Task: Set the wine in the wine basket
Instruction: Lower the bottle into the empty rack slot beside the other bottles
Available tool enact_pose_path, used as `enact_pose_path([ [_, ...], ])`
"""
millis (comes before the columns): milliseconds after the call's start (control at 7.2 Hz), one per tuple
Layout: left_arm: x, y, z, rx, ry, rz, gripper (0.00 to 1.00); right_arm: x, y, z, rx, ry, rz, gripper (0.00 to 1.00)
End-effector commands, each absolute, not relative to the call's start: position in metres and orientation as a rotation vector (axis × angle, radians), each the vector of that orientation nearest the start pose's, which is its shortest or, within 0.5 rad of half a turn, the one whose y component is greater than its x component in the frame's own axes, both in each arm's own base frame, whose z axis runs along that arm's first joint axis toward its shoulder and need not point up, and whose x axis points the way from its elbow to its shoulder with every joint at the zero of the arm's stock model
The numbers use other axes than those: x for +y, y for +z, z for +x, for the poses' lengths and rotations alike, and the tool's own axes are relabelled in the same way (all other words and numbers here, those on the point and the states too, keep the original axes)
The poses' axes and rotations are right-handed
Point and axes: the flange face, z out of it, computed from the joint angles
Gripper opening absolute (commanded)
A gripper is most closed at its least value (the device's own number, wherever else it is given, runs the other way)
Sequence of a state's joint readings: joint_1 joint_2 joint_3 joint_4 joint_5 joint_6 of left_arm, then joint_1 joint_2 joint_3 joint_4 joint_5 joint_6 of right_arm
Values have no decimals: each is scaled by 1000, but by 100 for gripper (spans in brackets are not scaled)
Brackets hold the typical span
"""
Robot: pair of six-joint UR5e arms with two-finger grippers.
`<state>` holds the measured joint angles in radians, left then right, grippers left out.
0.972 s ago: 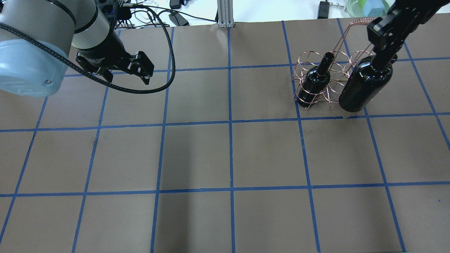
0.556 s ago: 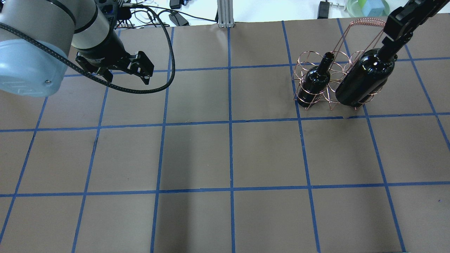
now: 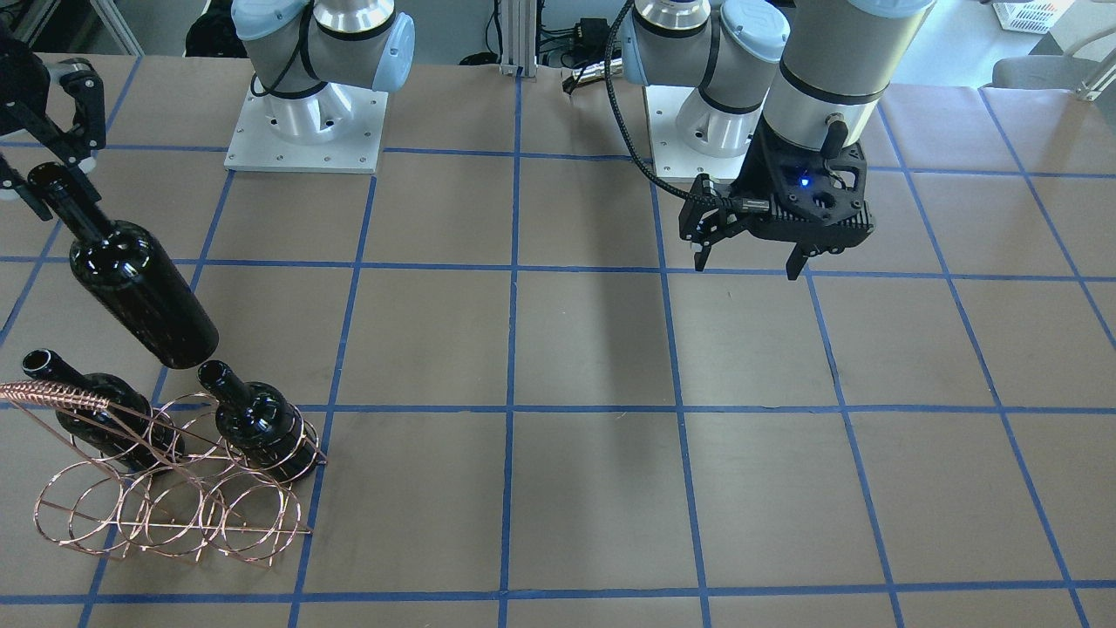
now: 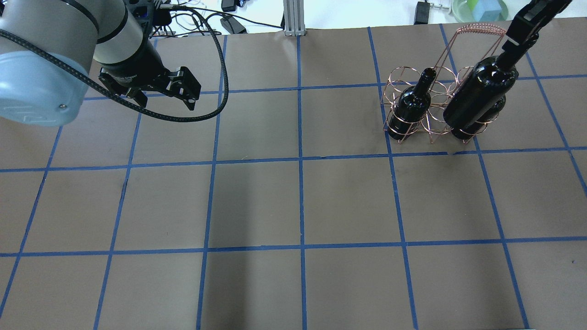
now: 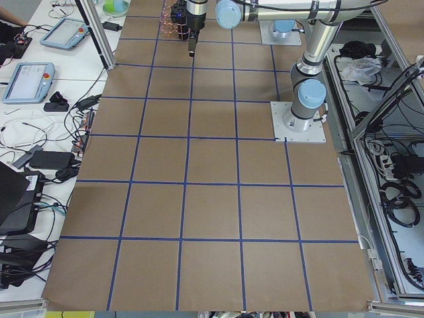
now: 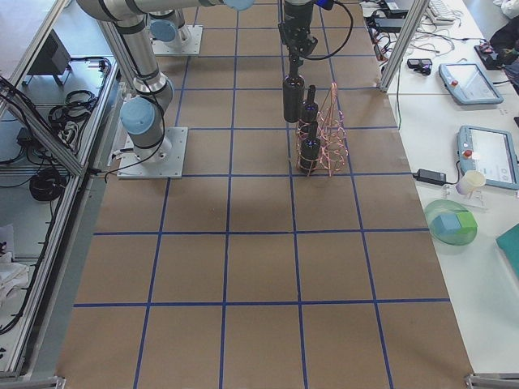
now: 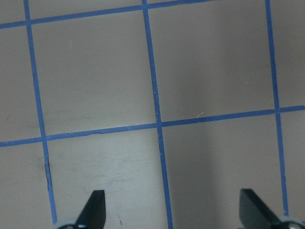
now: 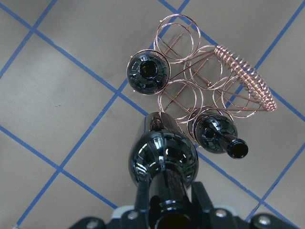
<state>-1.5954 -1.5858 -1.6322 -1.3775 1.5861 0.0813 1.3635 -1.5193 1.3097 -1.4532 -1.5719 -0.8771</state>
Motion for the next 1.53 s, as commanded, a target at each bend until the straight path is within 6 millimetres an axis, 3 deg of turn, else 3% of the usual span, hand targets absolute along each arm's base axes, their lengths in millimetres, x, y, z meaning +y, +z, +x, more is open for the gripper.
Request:
enact_pose_path([
  [0,-505,470,-144,3113,-181,164,100,-557,568,18,3014,-156,-1073,0],
  [556,-505,470,-144,3115,-181,161,100,-590,538,11,3009,-162,-1102,0],
  [1389,-505,470,-144,3115,-181,164,100,-603,515,10,2984,-132,-1150,0],
])
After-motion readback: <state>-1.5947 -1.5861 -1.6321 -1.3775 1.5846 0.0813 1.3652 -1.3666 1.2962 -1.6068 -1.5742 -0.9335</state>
